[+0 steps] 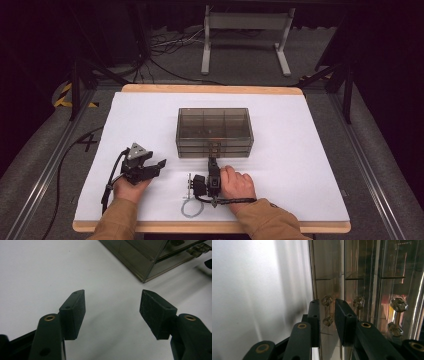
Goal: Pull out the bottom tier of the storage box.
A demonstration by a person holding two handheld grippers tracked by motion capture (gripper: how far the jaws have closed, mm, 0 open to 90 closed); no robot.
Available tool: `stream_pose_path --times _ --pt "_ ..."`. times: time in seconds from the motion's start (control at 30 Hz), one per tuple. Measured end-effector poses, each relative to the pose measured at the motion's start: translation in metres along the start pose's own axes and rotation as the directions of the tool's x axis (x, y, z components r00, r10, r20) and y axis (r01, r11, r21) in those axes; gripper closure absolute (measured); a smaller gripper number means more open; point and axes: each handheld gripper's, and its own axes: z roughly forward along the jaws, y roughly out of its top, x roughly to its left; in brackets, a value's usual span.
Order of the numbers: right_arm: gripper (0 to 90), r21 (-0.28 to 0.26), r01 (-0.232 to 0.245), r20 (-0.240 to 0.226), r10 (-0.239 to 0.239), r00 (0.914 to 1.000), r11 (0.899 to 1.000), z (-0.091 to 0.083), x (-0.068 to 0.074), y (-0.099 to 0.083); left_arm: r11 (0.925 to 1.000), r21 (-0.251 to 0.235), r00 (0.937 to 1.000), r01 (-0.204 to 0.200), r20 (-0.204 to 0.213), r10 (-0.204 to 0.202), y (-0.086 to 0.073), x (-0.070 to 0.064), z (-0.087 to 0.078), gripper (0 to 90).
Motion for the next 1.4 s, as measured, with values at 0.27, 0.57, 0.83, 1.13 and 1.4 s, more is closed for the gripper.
stream_pose_path --times 0.27,0.57,0.83,1.13,1.4 --pt "75.3 0.018 0.003 0.003 -0.003 1.0 1.0 0.01 -0.001 -0.001 1.0 0.001 1.0 -0.001 0.001 0.001 0.0 0.0 0.0 38.1" --pt "77.3 0.015 0.037 0.039 -0.038 0.9985 0.999 0.015 0.004 -0.001 1.0 0.002 1.0 -0.002 0.001 0.002 0.0 0.0 0.0 38.1" --pt "78.1 0.017 0.04 0.048 -0.041 0.998 0.999 0.018 0.005 -0.001 1.0 0.001 1.0 -0.001 0.002 0.001 0.0 0.0 0.0 38.2" --pt "78.5 0.013 0.038 0.055 -0.038 0.9978 0.999 0.019 0.006 0.0 1.0 0.002 1.0 -0.002 0.0 0.002 0.0 0.0 0.0 38.1" --pt "79.6 0.008 0.043 0.056 -0.043 0.9975 0.999 0.018 0.005 -0.001 1.0 0.001 1.0 -0.001 0.0 0.001 0.0 0.0 0.0 38.1"
